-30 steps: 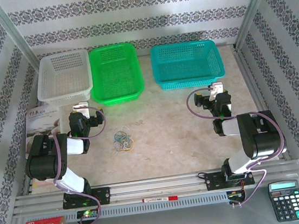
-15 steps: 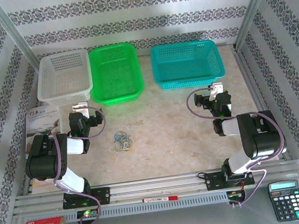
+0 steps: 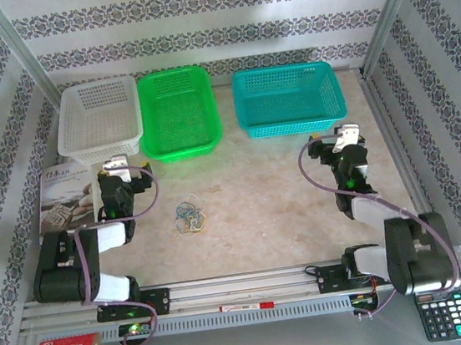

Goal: Untangle the cables

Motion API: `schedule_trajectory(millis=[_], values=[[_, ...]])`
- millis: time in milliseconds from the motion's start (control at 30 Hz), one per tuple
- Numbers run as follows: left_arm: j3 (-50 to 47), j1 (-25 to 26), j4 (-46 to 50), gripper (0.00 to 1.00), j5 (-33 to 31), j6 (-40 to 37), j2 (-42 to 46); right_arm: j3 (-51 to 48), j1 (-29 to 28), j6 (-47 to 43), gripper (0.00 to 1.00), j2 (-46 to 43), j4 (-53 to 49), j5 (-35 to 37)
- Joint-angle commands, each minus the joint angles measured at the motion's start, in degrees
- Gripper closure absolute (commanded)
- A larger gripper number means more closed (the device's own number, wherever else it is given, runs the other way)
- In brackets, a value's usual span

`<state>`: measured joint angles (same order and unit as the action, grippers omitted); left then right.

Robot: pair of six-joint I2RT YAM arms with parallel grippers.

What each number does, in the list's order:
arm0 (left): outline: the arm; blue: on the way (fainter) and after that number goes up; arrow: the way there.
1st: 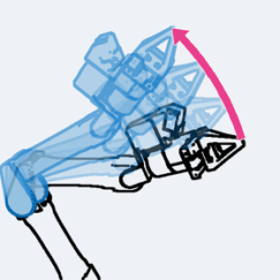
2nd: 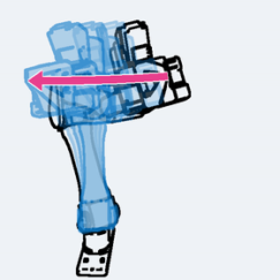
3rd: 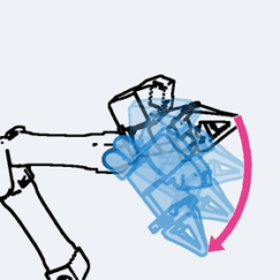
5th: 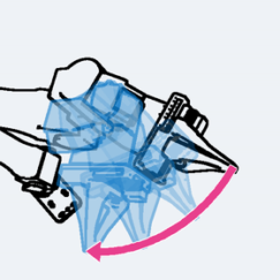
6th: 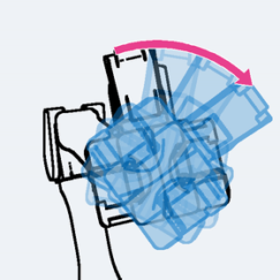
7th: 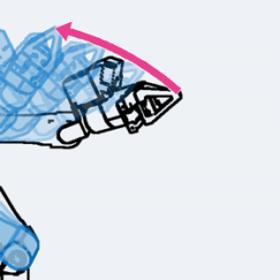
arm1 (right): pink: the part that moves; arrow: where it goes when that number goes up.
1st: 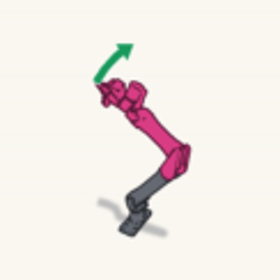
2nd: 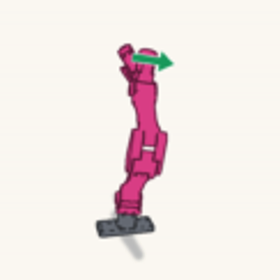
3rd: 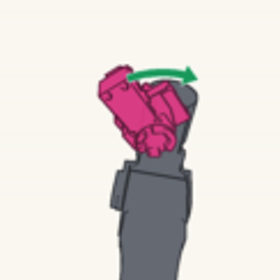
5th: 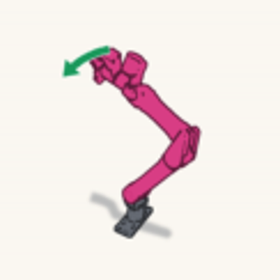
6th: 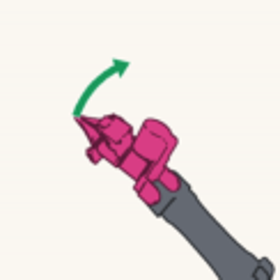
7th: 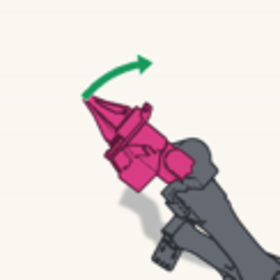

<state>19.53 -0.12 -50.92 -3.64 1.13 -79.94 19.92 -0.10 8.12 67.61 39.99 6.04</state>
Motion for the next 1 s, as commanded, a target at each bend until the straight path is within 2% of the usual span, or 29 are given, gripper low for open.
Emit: schedule_trajectory(millis=[0, 67, 100, 200, 300, 433, 500, 567, 700, 767, 867, 967], values=[[1.36, -0.32, 6.90, 0.00, -4.83, 2.62, 4.71, 3.55, 0.45, 13.11, 0.02, -4.81, -13.64, 5.37], [2.33, -0.32, 11.70, 0.00, -7.78, 6.36, 8.41, 3.74, 0.86, 24.03, 0.02, -8.27, -17.69, 6.99], [3.17, -0.32, 15.10, 0.01, -8.20, 8.43, 10.87, 3.28, 1.47, 27.90, 0.02, -10.22, -17.86, 5.31], [6.71, -0.32, 27.28, 0.00, -7.33, 15.93, 17.52, 1.37, 2.59, 32.41, 0.02, -15.13, -13.85, -5.58], [11.28, -0.32, 40.00, 0.00, -2.60, 22.52, 22.48, 2.01, 2.26, 33.70, 0.04, -19.02, -14.96, -16.60], [15.20, -0.16, 50.72, 0.00, 8.24, 28.98, 26.01, 3.91, -0.91, 33.68, 0.12, -22.10, -21.40, -27.90], [15.90, 0.12, 54.28, 0.00, 12.59, 31.92, 27.29, 6.02, -4.42, 30.96, 0.16, -22.31, -28.57, -30.21], [15.98, 1.33, 57.37, 0.00, 16.16, 33.84, 28.79, 7.44, -10.77, 28.35, 0.21, -21.32, -34.12, -30.26], [15.12, 5.28, 62.22, 0.00, 18.56, 35.82, 31.71, 8.25, -24.77, 25.75, 0.28, -16.78, -39.88, -24.64], [14.92, 8.38, 64.36, 0.00, 17.87, 36.29, 32.77, 8.20, -30.97, 26.61, 0.33, -12.98, -39.63, -22.06], [14.27, 14.70, 66.21, 0.00, 13.29, 36.77, 34.17, 8.73, -40.07, 28.65, 0.40, -5.19, -35.30, -19.03], [13.79, 17.68, 66.47, 0.00, 9.71, 37.57, 33.74, 11.50, -46.77, 29.53, 0.49, 2.43, -31.27, -17.51]])
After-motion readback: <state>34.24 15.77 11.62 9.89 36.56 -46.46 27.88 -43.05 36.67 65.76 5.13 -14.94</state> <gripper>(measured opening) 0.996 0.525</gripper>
